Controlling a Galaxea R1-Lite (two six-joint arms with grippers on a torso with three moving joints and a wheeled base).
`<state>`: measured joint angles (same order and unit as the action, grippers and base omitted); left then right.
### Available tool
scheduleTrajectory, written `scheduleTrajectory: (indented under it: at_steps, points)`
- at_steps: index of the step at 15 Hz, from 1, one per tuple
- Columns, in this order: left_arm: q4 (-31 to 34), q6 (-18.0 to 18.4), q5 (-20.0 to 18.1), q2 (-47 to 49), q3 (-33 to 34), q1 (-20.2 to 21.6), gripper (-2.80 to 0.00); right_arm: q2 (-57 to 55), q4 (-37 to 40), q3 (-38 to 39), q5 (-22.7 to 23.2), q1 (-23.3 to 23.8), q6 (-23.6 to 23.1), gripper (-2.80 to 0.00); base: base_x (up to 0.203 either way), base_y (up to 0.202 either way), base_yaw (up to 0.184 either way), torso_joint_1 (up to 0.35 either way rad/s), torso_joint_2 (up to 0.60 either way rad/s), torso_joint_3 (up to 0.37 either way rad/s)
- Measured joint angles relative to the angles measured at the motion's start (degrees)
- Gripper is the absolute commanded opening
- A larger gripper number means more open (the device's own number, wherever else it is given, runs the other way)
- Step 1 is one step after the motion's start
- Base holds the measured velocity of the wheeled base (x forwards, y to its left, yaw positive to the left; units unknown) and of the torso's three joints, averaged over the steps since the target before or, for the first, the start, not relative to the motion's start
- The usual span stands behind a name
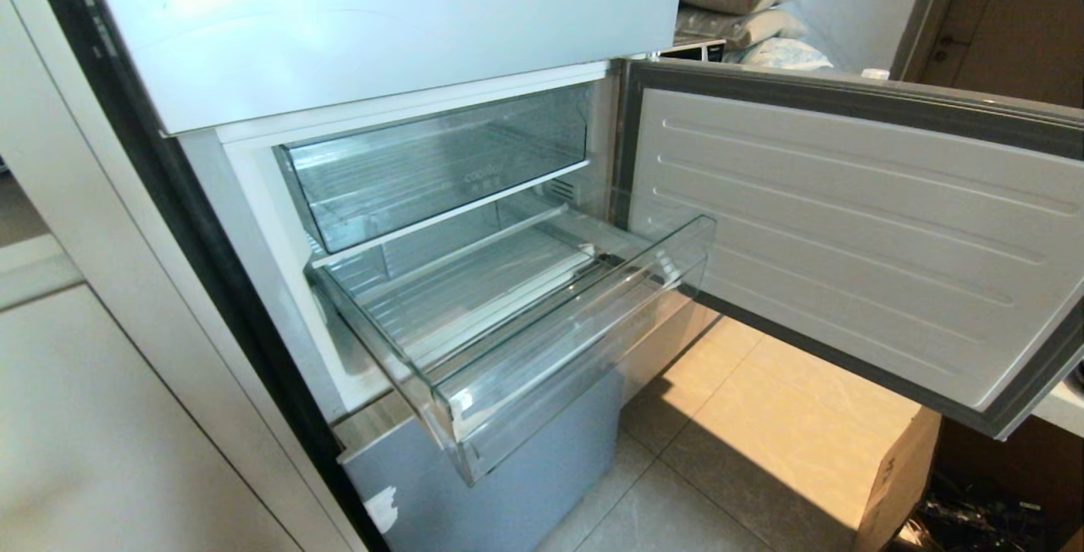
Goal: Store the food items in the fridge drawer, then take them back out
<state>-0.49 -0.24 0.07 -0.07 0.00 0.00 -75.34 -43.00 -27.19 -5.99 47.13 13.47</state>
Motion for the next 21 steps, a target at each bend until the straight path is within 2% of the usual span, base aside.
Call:
scheduleTrajectory:
  at_steps: [2,5,6,10,13,21]
  points:
    - [0.0,0.0,0.0,0.0,0.0,0.0,-2.8,-7.4,-2.5,-4.7,1.7,2.1,0.2,-2.8,0.0,0.0,0.0,0.0,0.0,0.0]
    - [0.0,0.0,0.0,0.0,0.0,0.0,-2.8,-14.8,-3.3,-9.2,10.6,3.1,0.9,-2.8,0.0,0.0,0.0,0.0,0.0,0.0]
    - [0.0,0.0,0.0,0.0,0.0,0.0,-2.8,-16.7,-3.3,-10.4,12.3,3.0,1.1,-2.8,0.0,0.0,0.0,0.0,0.0,0.0]
    - [0.0,0.0,0.0,0.0,0.0,0.0,-2.8,-27.6,-3.4,-18.7,13.5,2.3,4.4,-2.8,0.0,0.0,0.0,0.0,0.0,0.0]
    - [0.0,0.0,0.0,0.0,0.0,0.0,-2.8,-35.5,-3.4,-25.8,14.5,2.0,4.9,-2.8,0.0,0.0,0.0,0.0,0.0,0.0]
    - [0.0,0.0,0.0,0.0,0.0,0.0,-2.8,-45.8,-3.5,-32.6,16.3,0.6,3.7,-2.8,0.0,0.0,0.0,0.0,0.0,0.0]
